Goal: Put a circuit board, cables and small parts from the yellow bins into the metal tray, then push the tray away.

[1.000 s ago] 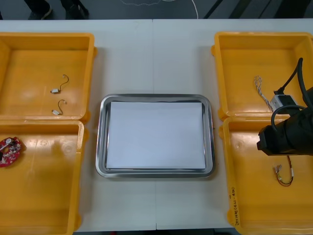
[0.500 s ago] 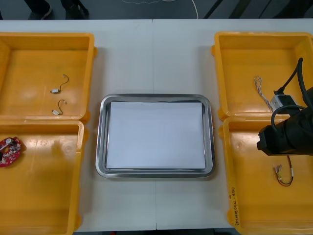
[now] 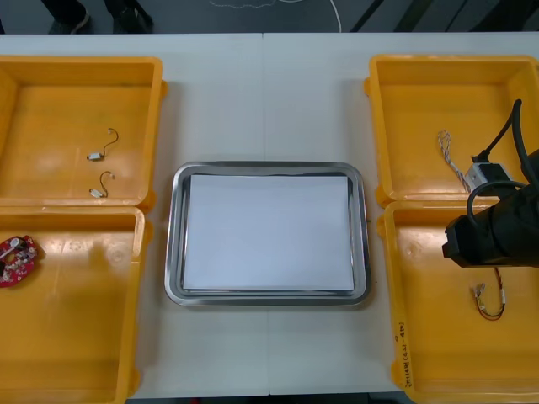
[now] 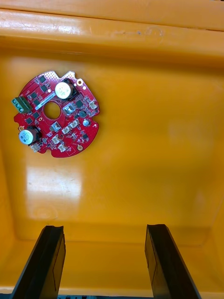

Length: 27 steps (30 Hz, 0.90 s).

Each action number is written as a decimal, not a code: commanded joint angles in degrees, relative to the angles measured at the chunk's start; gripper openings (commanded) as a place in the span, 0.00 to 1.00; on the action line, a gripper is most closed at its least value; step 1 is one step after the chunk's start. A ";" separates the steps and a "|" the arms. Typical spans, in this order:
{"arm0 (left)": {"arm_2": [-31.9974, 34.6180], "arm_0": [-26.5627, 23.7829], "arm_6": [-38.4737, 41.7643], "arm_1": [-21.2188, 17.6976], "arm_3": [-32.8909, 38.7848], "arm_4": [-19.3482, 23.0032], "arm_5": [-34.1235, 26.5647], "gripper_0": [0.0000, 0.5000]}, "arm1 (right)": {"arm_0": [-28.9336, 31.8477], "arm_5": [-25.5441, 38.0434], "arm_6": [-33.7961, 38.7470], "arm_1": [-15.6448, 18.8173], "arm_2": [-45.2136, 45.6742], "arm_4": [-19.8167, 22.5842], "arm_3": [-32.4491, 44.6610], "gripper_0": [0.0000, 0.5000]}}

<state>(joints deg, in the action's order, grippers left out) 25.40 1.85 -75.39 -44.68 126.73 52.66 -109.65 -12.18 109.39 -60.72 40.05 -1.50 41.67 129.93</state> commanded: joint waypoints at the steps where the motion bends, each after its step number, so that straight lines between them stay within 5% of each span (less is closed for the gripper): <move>1: 0.96 1.23 1.12 -2.25 1.50 0.43 -0.35 1.00 | 0.58 -0.50 1.39 -0.41 1.77 -0.10 1.73 1.00; 27: 0.96 1.23 1.12 -2.25 1.50 0.43 -0.35 1.00 | 0.58 -0.50 1.39 -0.41 1.77 -0.10 1.73 1.00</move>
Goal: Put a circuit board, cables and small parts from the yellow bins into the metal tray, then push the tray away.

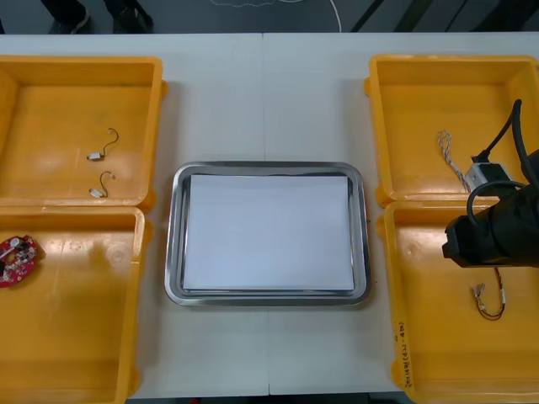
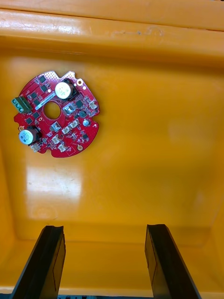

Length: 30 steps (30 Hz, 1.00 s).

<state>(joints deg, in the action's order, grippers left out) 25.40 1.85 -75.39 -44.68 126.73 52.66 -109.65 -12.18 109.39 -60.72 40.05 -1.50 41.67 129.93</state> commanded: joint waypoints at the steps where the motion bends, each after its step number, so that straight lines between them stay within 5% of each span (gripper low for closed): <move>1: 0.96 1.23 1.12 -2.25 1.50 0.43 -0.35 1.00 | 0.58 -0.50 1.39 -0.41 1.77 -0.10 1.73 1.00; 30: 0.96 1.23 1.12 -2.25 1.50 0.43 -0.35 1.00 | 0.58 -0.50 1.39 -0.41 1.77 -0.10 1.73 1.00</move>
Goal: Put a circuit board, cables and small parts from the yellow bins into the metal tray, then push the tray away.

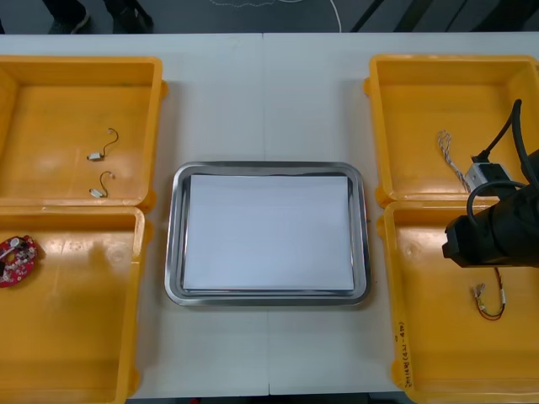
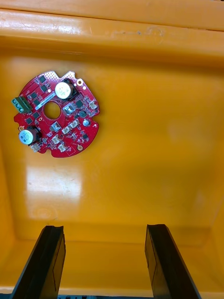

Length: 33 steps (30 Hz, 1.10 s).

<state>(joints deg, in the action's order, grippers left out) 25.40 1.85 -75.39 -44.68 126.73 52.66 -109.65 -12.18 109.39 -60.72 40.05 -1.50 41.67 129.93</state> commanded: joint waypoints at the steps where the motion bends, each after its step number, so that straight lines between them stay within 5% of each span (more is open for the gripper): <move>1: 0.96 1.23 1.12 -2.25 1.50 0.43 -0.35 1.00 | 0.58 -0.50 1.39 -0.41 1.77 -0.10 1.73 1.00; 33: 0.96 1.23 1.12 -2.25 1.50 0.43 -0.35 1.00 | 0.58 -0.50 1.39 -0.41 1.77 -0.10 1.73 1.00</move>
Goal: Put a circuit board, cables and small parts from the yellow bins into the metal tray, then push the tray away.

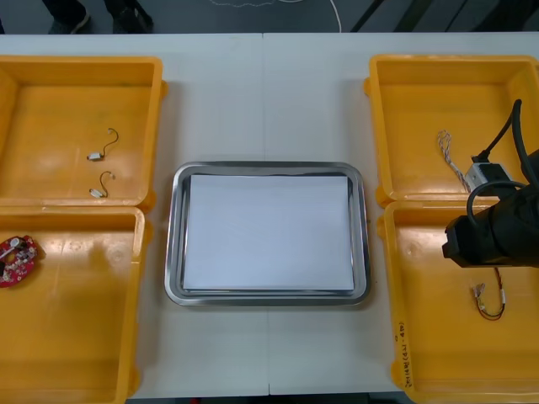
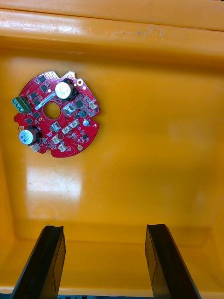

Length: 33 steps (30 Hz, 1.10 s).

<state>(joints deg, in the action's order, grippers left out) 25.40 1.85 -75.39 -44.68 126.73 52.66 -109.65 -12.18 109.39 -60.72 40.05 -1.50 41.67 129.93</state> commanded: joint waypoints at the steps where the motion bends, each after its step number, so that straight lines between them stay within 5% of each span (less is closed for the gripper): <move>1: 0.96 1.23 1.12 -2.25 1.50 0.43 -0.35 1.00 | 0.58 -0.50 1.39 -0.41 1.77 -0.10 1.73 1.00; 25: -0.44 0.00 0.42 -1.99 0.80 0.25 -0.35 1.00 | 0.58 -0.50 1.39 -0.41 1.77 -0.10 1.73 1.00; 33: -0.44 -1.58 -7.05 -4.63 -3.59 1.57 -0.35 1.00 | 0.58 -0.50 1.39 -0.41 1.77 -0.10 1.73 1.00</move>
<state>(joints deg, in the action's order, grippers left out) 25.31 1.96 -75.41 -45.40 125.15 53.13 -109.65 -12.18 109.39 -60.72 40.05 -1.50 41.67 129.93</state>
